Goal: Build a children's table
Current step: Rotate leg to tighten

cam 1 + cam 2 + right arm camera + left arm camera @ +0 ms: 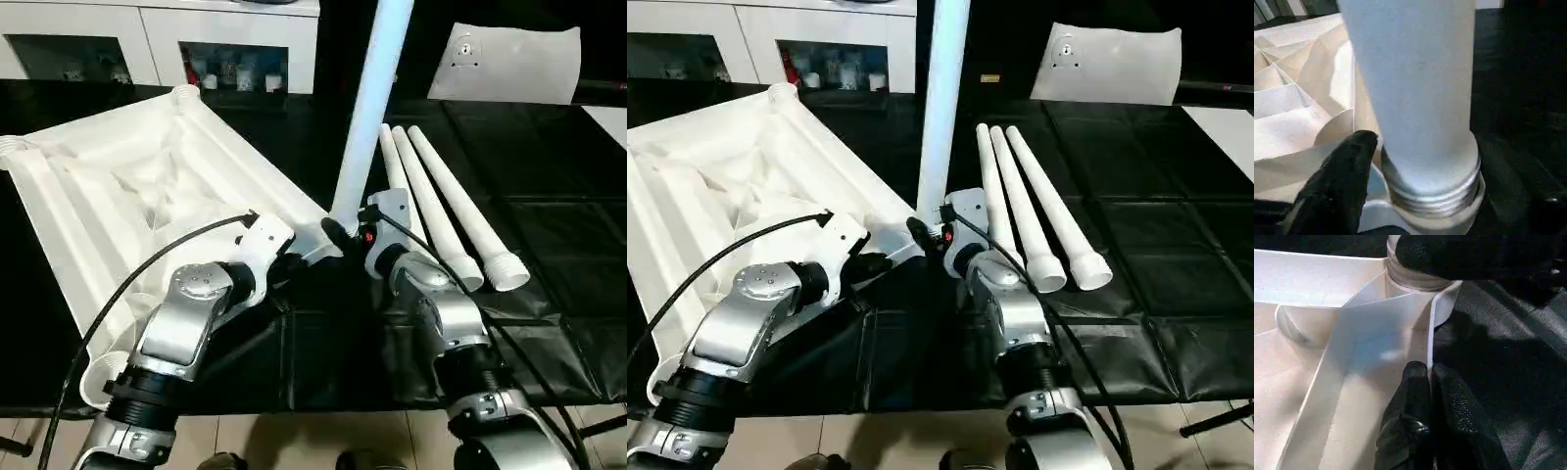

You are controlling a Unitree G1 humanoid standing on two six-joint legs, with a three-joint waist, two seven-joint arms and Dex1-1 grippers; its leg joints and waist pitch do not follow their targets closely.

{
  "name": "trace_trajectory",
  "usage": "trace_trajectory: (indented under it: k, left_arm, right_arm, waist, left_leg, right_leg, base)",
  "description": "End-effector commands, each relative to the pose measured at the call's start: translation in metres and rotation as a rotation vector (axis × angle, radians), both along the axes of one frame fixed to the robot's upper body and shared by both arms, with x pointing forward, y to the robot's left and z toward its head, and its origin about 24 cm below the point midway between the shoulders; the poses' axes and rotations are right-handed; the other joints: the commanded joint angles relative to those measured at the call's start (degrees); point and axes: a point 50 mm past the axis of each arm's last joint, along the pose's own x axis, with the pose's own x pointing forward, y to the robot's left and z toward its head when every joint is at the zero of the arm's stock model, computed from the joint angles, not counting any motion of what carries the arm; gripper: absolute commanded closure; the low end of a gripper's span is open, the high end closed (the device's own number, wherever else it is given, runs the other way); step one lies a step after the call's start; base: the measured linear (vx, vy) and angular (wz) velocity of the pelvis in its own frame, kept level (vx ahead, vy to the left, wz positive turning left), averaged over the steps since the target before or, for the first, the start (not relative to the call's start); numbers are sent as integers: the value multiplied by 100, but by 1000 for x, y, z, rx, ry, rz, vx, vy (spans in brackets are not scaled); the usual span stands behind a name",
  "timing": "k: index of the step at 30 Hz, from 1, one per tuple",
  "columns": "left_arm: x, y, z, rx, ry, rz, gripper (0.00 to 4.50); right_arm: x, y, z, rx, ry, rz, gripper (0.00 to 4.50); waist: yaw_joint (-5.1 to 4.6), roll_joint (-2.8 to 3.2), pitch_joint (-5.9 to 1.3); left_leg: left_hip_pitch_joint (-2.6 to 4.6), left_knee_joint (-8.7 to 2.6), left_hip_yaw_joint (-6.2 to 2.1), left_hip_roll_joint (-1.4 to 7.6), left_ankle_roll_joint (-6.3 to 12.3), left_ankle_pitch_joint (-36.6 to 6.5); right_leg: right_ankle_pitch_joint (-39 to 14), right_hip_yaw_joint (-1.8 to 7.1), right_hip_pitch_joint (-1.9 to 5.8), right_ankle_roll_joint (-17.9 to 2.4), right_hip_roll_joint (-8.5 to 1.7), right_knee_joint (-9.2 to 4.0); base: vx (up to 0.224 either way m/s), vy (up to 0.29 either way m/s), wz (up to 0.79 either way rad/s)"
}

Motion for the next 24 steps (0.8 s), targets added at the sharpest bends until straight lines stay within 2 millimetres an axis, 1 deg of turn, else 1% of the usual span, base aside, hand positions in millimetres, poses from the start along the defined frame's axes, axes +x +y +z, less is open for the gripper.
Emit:
trace_trajectory:
  k: [1,2,3,5,6,7,8,10,11,12,13,14,15,16,17,18,19,20,21,22,24]
  left_arm:
    - [5,-15,15,-81,-80,-74,450]
    - [6,-10,14,-61,-80,-83,450]
    - [7,-3,12,-41,-75,-105,450]
    - [8,7,9,-6,-75,-150,450]
    - [8,7,9,-3,-75,-155,450]
    - [8,11,8,10,-77,-182,450]
    - [7,12,8,15,-76,-207,450]
    - [6,17,8,21,-65,-274,450]
    - [3,20,8,26,-53,-343,450]
    - [3,21,8,27,-51,-358,450]
    - [2,23,8,30,-46,-388,450]
    - [0,27,7,45,-32,-446,450]
    - [0,27,7,45,-32,-446,450]
    - [-2,29,7,56,-23,-491,450]
    - [-3,32,6,59,-2,-522,450]
    - [-3,32,6,59,-2,-522,450]
    - [-5,35,6,65,21,-569,450]
    - [-6,38,5,79,41,-606,450]
    - [-6,40,5,100,54,-639,450]
    - [-6,40,5,100,54,-639,450]
    - [-7,42,4,124,67,-673,450]
  right_arm:
    - [-14,19,-12,29,55,150,75]
    - [-15,13,-10,28,35,161,75]
    - [-16,4,-8,20,8,182,69]
    - [-19,-10,-3,14,-37,235,52]
    - [-20,-12,-2,15,-41,242,40]
    - [-21,-18,0,13,-59,274,31]
    - [-23,-22,2,7,-70,296,24]
    - [-24,-35,4,-19,-89,343,9]
    - [-26,-44,8,-38,-101,386,9]
    - [-26,-46,8,-41,-103,396,9]
    - [-27,-50,10,-48,-106,416,9]
    - [-28,-57,12,-72,-109,455,9]
    - [-28,-57,12,-72,-109,455,9]
    - [-29,-61,13,-89,-111,488,9]
    - [-30,-64,14,-116,-115,519,9]
    - [-30,-64,14,-116,-115,519,9]
    - [-31,-67,16,-150,-118,565,9]
    - [-31,-68,16,-183,-115,607,9]
    - [-31,-69,16,-212,-111,652,9]
    - [-31,-69,16,-212,-111,652,9]
    - [-31,-66,14,-245,-103,719,9]
  waist:
    - [21,0,-378]
    - [16,8,-366]
    - [34,-11,-361]
    - [38,-12,-353]
    - [50,-1,-353]
    - [52,-10,-352]
    - [57,0,-350]
    - [61,17,-346]
    - [63,18,-353]
    - [67,17,-356]
    - [78,5,-358]
    - [86,8,-358]
    - [90,12,-367]
    - [99,8,-371]
    - [100,4,-372]
    - [111,12,-374]
    - [137,8,-369]
    - [137,4,-368]
    - [168,1,-362]
    - [180,-1,-359]
    - [185,-11,-349]
  left_leg:
    - [106,-326,-50,185,363,-800]
    - [95,-334,-55,186,344,-837]
    - [102,-334,-54,170,343,-924]
    - [89,-345,-61,178,313,-1024]
    - [110,-342,-54,184,307,-1108]
    - [106,-343,-69,185,301,-1120]
    - [106,-349,-67,184,298,-1142]
    - [109,-356,-69,208,268,-1120]
    - [109,-352,-72,197,270,-1117]
    - [112,-351,-76,211,285,-1112]
    - [110,-339,-64,204,319,-1064]
    - [104,-338,-65,200,331,-1023]
    - [109,-332,-59,205,367,-944]
    - [112,-321,-53,200,415,-881]
    - [111,-317,-47,205,431,-862]
    - [119,-315,-43,206,451,-867]
    - [124,-315,-46,206,453,-903]
    - [126,-316,-40,209,447,-912]
    - [139,-315,-39,214,427,-952]
    - [137,-320,-39,216,400,-987]
    - [144,-325,-41,220,347,-1095]
  right_leg:
    - [-530,181,269,-1210,-312,-377]
    - [-587,182,268,-1206,-317,-382]
    - [-763,182,261,-1118,-309,-422]
    - [-941,183,265,-1077,-319,-427]
    - [-1048,193,245,-1029,-322,-452]
    - [-1078,183,253,-1029,-323,-446]
    - [-1163,180,236,-1026,-323,-456]
    - [-1115,184,224,-1105,-333,-436]
    - [-1092,175,226,-1116,-323,-435]
    - [-1017,176,238,-1146,-326,-424]
    - [-904,181,238,-1182,-328,-408]
    - [-842,180,240,-1201,-329,-400]
    - [-670,180,242,-1254,-327,-379]
    - [-533,173,242,-1315,-319,-367]
    - [-481,179,244,-1343,-330,-359]
    - [-484,175,240,-1381,-330,-362]
    - [-571,171,240,-1398,-336,-372]
    - [-595,177,243,-1395,-337,-371]
    - [-693,177,233,-1387,-342,-378]
    - [-754,180,235,-1382,-345,-376]
    - [-934,179,223,-1353,-350,-386]
  base:
    - [0,0,0]
    - [0,0,0]
    - [0,0,0]
    - [0,0,0]
    - [0,0,0]
    - [0,0,0]
    - [0,0,0]
    - [0,0,0]
    - [0,0,0]
    - [0,0,0]
    - [0,0,0]
    - [0,0,0]
    - [0,0,0]
    - [0,0,0]
    - [0,0,0]
    - [0,0,0]
    - [0,0,0]
    - [0,0,0]
    - [0,0,0]
    - [0,0,0]
    - [0,0,0]
